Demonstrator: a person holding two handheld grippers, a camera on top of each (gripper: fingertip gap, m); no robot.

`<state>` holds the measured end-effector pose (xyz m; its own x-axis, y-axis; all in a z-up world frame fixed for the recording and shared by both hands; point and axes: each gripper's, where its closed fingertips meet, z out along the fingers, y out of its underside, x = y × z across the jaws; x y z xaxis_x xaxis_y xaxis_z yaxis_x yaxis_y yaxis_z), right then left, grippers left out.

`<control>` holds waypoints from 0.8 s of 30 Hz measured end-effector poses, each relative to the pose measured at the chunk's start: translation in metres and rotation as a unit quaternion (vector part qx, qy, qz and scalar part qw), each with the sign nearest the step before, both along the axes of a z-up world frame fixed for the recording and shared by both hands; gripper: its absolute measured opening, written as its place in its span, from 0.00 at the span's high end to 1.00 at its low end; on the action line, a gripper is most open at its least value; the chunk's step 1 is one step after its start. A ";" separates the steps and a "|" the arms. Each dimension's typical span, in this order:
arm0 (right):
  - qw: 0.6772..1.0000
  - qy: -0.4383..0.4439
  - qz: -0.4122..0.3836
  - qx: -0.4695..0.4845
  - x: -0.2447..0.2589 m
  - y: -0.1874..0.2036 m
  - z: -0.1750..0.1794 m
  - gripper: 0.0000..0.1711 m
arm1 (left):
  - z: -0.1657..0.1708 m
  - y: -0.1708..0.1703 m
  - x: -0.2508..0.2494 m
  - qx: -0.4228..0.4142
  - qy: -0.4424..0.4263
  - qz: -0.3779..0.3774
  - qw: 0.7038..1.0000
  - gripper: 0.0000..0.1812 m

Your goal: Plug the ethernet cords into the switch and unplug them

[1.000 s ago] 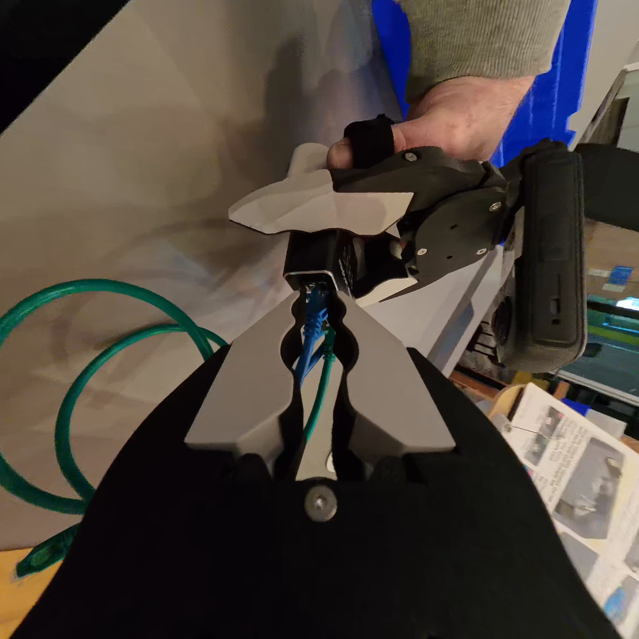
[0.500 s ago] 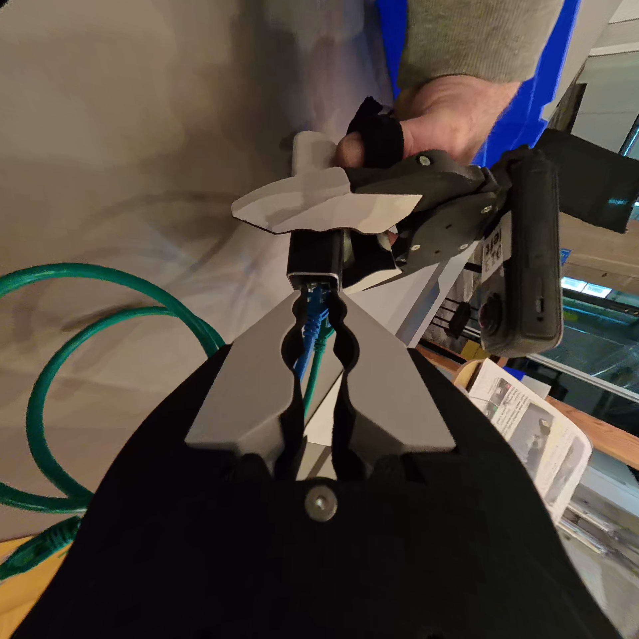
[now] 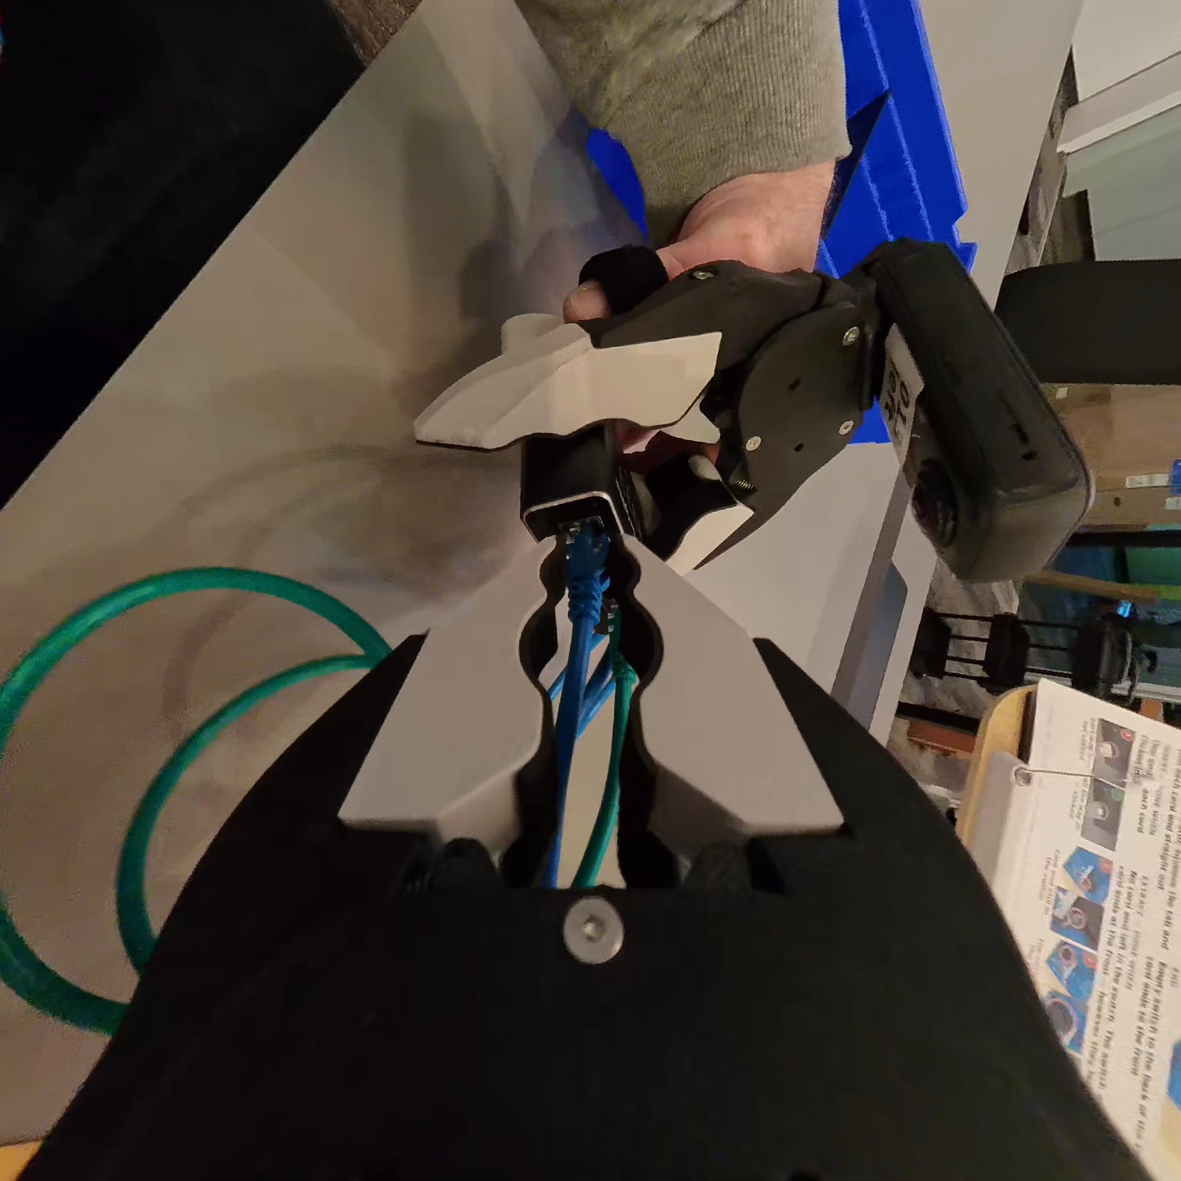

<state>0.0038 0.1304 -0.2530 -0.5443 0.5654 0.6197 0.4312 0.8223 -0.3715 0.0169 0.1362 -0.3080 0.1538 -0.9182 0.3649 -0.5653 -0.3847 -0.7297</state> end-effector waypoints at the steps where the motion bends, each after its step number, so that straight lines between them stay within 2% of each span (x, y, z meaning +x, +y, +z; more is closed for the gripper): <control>1: 1.000 0.001 0.008 0.009 0.000 0.000 0.000 0.94 | 0.000 0.000 0.000 -0.001 0.000 0.001 1.000 0.31; 7: 0.987 -0.003 0.047 0.154 -0.001 -0.001 -0.003 0.93 | -0.002 0.000 -0.002 -0.007 0.005 -0.001 1.000 0.31; 10: 0.981 -0.025 0.051 0.185 -0.001 0.002 -0.005 0.94 | -0.004 0.001 -0.001 -0.010 0.008 0.001 1.000 0.31; 15: 0.974 -0.071 0.053 0.206 0.001 0.004 -0.010 0.96 | -0.003 0.004 -0.002 -0.007 0.008 0.009 1.000 0.55; 17: 0.966 -0.129 0.042 0.218 0.011 0.017 -0.026 0.99 | 0.018 0.009 -0.001 0.002 -0.047 0.011 0.999 0.65; 18: 0.967 -0.138 0.055 0.207 0.014 0.015 -0.036 1.00 | 0.035 0.018 -0.001 0.021 -0.089 0.034 0.995 0.81; 19: 0.974 -0.117 0.060 0.182 0.009 0.008 -0.041 1.00 | 0.035 0.032 -0.005 0.015 -0.090 0.071 0.993 0.80; 21: 0.981 -0.098 0.056 0.156 0.003 0.000 -0.046 1.00 | 0.004 0.026 -0.013 0.008 -0.014 0.062 0.998 0.76; 24: 0.985 -0.095 0.003 0.146 0.008 0.025 -0.052 1.00 | -0.010 0.023 -0.013 0.048 0.036 0.056 0.997 0.72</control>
<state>0.0119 0.1555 -0.3051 -0.6688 0.3745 0.6423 0.4655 0.8845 -0.0310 0.0038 0.1596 -0.3182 0.2800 -0.9240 0.2605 -0.5742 -0.3787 -0.7259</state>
